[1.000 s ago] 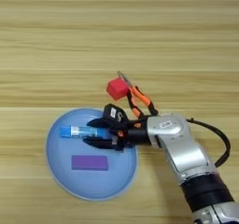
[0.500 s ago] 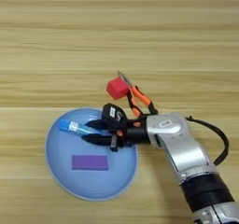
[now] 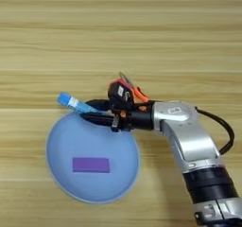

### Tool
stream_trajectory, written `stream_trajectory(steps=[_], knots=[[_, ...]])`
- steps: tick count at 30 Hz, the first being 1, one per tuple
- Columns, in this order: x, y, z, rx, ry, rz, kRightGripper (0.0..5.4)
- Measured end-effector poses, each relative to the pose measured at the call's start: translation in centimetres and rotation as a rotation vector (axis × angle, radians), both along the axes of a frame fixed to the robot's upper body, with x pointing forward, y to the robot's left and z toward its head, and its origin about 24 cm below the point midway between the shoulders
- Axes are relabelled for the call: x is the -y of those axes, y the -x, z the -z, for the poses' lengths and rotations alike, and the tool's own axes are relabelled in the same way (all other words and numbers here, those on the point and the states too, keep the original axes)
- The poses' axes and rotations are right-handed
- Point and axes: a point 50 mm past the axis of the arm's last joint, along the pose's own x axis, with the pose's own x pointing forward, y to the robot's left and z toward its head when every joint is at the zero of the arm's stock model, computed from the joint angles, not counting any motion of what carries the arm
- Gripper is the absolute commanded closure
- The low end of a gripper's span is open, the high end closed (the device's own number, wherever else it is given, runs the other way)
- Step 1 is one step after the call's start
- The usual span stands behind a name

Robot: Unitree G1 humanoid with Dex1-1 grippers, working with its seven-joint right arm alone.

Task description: Move the objects on the table

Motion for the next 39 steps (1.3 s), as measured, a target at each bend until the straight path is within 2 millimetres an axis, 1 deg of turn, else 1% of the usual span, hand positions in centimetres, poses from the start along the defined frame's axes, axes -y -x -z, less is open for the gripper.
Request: stream_trajectory(steps=[2, 8, 11, 12, 14, 17, 27, 39], knots=[[-0.3, -0.3, -0.1, 0.012, -0.012, 0.03, 4.0], [-0.8, -2.2, -0.6, 0.061, -0.017, 0.175, 4.0], [-0.8, -2.7, -0.3, 0.053, -0.007, 0.231, 4.0], [-0.9, -2.9, 0.1, 0.047, 0.007, 0.264, 4.0], [-0.9, -3.1, 0.3, 0.042, 0.017, 0.281, 4.0], [-0.8, -3.9, 0.9, 0.037, 0.061, 0.353, 4.0], [-0.5, -4.4, 2.9, -0.007, 0.158, 0.437, 4.0], [0.1, -4.8, 3.9, -0.031, 0.21, 0.494, 4.0]])
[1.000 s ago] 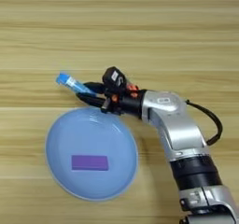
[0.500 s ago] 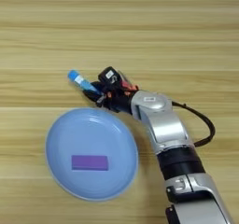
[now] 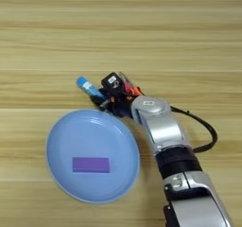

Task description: Move the objects on the table

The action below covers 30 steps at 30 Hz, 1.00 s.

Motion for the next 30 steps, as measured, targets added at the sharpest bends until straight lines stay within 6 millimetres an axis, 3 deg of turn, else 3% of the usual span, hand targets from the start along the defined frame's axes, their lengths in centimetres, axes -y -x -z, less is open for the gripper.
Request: stream_trajectory(steps=[7, 8, 21, 30], knots=[[0.0, -0.1, -0.1, 0.002, 0.002, 0.004, 4.0], [0.0, -0.1, -0.1, 0.002, 0.002, 0.004, 3.64], [0.1, -0.3, -0.1, 0.01, 0.0, 0.019, 2.36], [-0.3, -0.7, -1.7, 0.088, -0.07, 0.018, 1.6]])
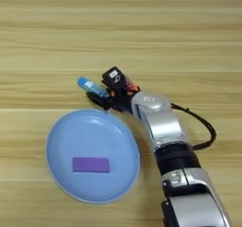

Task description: Move the objects on the table

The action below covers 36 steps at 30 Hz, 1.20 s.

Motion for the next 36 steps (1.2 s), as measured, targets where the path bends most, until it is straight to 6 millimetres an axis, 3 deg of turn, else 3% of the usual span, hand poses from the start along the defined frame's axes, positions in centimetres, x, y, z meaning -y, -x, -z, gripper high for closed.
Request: stream_trajectory(steps=[16, 28, 36], knots=[[-1.0, 0.1, -3.7, 0.142, -0.173, -0.088, 0.01], [-0.9, 1.6, -7.2, 0.241, -0.256, -0.303, 0.01], [-0.6, 3.7, -8.2, 0.234, -0.268, -0.482, 0.01]])
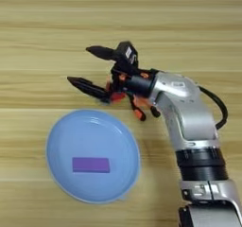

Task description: Move the objects on the table

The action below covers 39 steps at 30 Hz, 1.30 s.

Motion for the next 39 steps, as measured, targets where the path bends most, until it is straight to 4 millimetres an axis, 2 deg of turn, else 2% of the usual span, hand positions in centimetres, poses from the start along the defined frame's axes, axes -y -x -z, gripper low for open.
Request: stream_trajectory(steps=[12, 21, 26, 39], knots=[[0.1, 2.9, 1.7, -0.086, 0.096, -0.205, 0.01], [0.9, 5.4, 4.0, -0.168, 0.278, -0.355, 0.01], [0.9, 5.7, 4.6, -0.17, 0.331, -0.401, 0.01], [1.5, 6.7, 7.5, -0.224, 0.479, -0.441, 0.01]])
